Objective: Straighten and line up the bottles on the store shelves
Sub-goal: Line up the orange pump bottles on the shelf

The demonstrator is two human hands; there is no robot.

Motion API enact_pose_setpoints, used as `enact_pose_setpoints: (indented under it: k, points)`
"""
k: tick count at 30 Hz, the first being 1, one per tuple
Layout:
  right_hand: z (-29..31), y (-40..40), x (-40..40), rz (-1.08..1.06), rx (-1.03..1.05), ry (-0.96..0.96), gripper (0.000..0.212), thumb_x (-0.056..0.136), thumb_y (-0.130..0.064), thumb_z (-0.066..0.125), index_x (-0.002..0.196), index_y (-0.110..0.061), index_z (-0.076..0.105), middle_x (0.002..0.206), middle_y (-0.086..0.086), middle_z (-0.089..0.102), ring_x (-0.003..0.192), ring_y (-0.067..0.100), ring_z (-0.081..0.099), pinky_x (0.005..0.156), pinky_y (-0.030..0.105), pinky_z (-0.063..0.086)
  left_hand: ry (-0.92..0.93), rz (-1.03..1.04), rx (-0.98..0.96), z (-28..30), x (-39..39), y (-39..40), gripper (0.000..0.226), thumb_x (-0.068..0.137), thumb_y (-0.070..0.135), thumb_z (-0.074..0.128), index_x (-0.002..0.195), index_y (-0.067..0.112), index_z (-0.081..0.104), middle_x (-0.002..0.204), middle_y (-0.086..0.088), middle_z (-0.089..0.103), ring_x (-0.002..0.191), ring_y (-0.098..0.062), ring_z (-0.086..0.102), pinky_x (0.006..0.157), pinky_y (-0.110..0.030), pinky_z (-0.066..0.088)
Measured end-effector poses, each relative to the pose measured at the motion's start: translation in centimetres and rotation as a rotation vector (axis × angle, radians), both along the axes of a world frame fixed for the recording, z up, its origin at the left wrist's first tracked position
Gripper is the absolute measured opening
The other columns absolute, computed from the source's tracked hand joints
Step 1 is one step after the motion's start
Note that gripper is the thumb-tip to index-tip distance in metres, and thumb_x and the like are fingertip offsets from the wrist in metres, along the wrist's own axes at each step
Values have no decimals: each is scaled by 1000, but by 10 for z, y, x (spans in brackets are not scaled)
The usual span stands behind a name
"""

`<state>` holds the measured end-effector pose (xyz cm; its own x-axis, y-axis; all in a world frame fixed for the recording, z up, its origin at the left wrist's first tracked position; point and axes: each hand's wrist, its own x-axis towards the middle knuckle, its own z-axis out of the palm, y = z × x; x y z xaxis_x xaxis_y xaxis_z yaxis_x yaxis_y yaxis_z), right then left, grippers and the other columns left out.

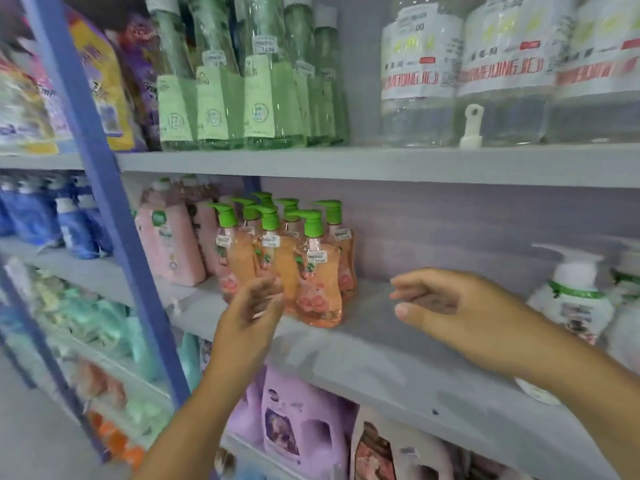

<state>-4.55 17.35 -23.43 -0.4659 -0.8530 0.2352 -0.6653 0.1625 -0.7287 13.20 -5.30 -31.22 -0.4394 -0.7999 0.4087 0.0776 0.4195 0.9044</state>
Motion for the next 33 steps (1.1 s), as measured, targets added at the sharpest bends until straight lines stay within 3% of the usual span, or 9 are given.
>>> enact_pose_setpoints:
  k: [3, 8, 11, 14, 17, 22, 26, 29, 33]
  points:
    - [-17, -61, 11, -84, 22, -22, 37, 88, -40, 73, 122, -41, 58, 109, -22, 69, 97, -5, 65, 93, 24, 53, 80, 68, -17, 3, 21, -62, 24, 97, 16, 67, 121, 17, 66, 111, 5, 72, 99, -7, 68, 93, -26, 54]
    - [-40, -149, 34, -290, -47, -90, 32, 83, -34, 81, 99, -42, 54, 98, -21, 68, 77, -16, 63, 67, 7, 47, 65, 61, -88, -4, 34, -147, 29, 93, 24, 71, 121, 22, 63, 116, 4, 70, 107, -12, 67, 97, -32, 53]
    - [-65, -183, 42, -414, -108, -140, 49, 72, -36, 89, 107, -43, 55, 98, -28, 68, 82, -17, 63, 77, 15, 53, -4, -1, -145, -12, 28, -183, 47, 88, 31, 76, 127, 39, 52, 128, 6, 61, 115, -8, 63, 100, -32, 49]
    - [-77, -196, 44, -475, -159, -189, 48, 73, -29, 89, 108, -41, 60, 94, -31, 72, 84, -16, 66, 75, 11, 52, -91, -95, -164, -20, 18, -201, 66, 86, 24, 80, 135, 45, 41, 131, 23, 59, 117, 6, 58, 100, -17, 46]
    - [-75, -195, 42, -477, -103, -217, 42, 74, -26, 87, 109, -38, 67, 97, -25, 75, 86, -6, 71, 80, 23, 57, -77, -161, -155, -29, 9, -214, 80, 85, 12, 80, 136, 55, 35, 117, 46, 57, 109, 18, 57, 88, -6, 44]
    - [-73, -185, 69, -470, -106, -167, 40, 75, -21, 88, 107, -34, 67, 99, -22, 76, 91, -2, 71, 80, 22, 53, -46, -160, -150, -37, 10, -218, 73, 83, 24, 83, 140, 42, 41, 131, 25, 57, 120, 0, 58, 102, -29, 47]
    - [-68, -201, 106, -444, -159, -165, 40, 70, -23, 89, 101, -38, 68, 98, -25, 75, 90, -4, 69, 81, 24, 52, 109, 32, -434, -30, 37, -184, 38, 92, 42, 67, 124, 22, 59, 123, 11, 57, 119, -6, 53, 102, -16, 36]
    - [-65, -224, 125, -369, -226, -189, 43, 62, -38, 86, 101, -41, 68, 98, -23, 75, 92, -2, 70, 85, 30, 55, 133, -280, -294, -19, 54, -160, 36, 89, 48, 62, 122, 37, 61, 123, 16, 67, 113, -8, 65, 93, -17, 47]
    - [-70, -257, 147, -290, -231, -100, 28, 75, -36, 80, 99, -38, 67, 98, -27, 72, 88, -9, 66, 73, 10, 49, 108, -502, -58, -17, 58, -160, 58, 87, 34, 77, 139, 39, 51, 129, 18, 68, 119, -3, 65, 96, -20, 52]
